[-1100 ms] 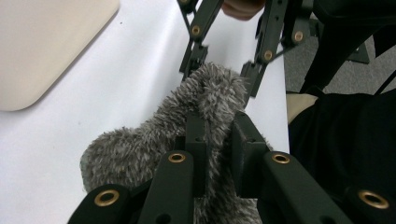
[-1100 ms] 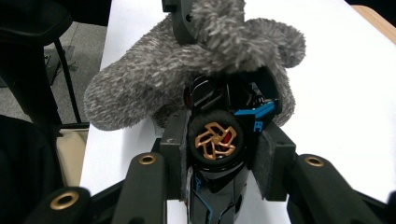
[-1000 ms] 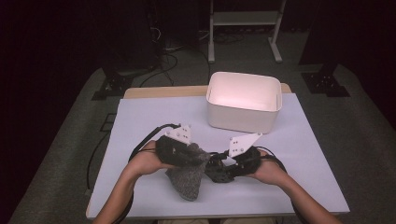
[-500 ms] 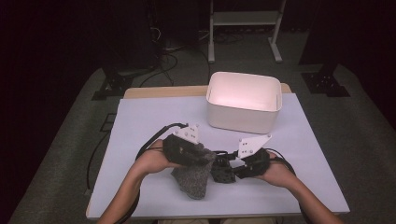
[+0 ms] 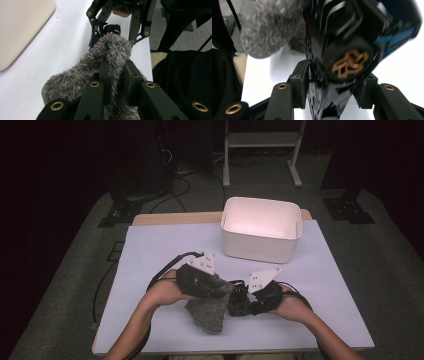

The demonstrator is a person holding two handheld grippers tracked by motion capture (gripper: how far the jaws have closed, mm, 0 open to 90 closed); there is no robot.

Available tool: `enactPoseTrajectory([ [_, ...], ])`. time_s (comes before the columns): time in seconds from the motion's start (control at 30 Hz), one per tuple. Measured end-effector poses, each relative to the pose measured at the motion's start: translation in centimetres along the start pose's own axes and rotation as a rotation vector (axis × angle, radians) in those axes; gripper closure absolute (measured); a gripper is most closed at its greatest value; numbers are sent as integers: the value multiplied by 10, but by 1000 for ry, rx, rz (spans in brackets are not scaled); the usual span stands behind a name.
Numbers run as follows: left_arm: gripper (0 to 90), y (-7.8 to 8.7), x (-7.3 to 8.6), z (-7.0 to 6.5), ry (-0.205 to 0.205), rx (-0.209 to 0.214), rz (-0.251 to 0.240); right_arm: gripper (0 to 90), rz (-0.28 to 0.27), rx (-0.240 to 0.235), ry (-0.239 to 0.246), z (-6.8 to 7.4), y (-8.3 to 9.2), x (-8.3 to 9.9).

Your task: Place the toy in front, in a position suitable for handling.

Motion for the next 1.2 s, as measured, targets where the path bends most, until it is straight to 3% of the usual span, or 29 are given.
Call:
enactPoseTrajectory([
  [0.23, 793, 1, -2, 0, -8, -7, 1, 552, -15, -7, 13, 2, 5, -1],
  [0.43, 793, 5, -3, 2, 3, -8, -20, 554, -61, -5, -9, 2, 8, 6],
  [0.63, 794, 5, -6, 2, -5, -7, -7, 554, -77, 0, -2, 3, 5, 4],
  [0.87, 793, 10, -13, -3, -27, -4, -4, 557, -108, -43, 1, 8, -3, -5],
  [1.2, 793, 12, 8, 4, 23, -13, -5, 556, -126, -47, -2, 7, -2, -2],
])
Point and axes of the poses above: each handheld gripper's, and its own axes: y roughly backward along the jaws, x roughly out of its underside, z roughly to its left, the point moved 2 cm from there along -y, roughly forward along the jaws, and after that the axes turned 8 degrees about -x, right-handed, at the moved point
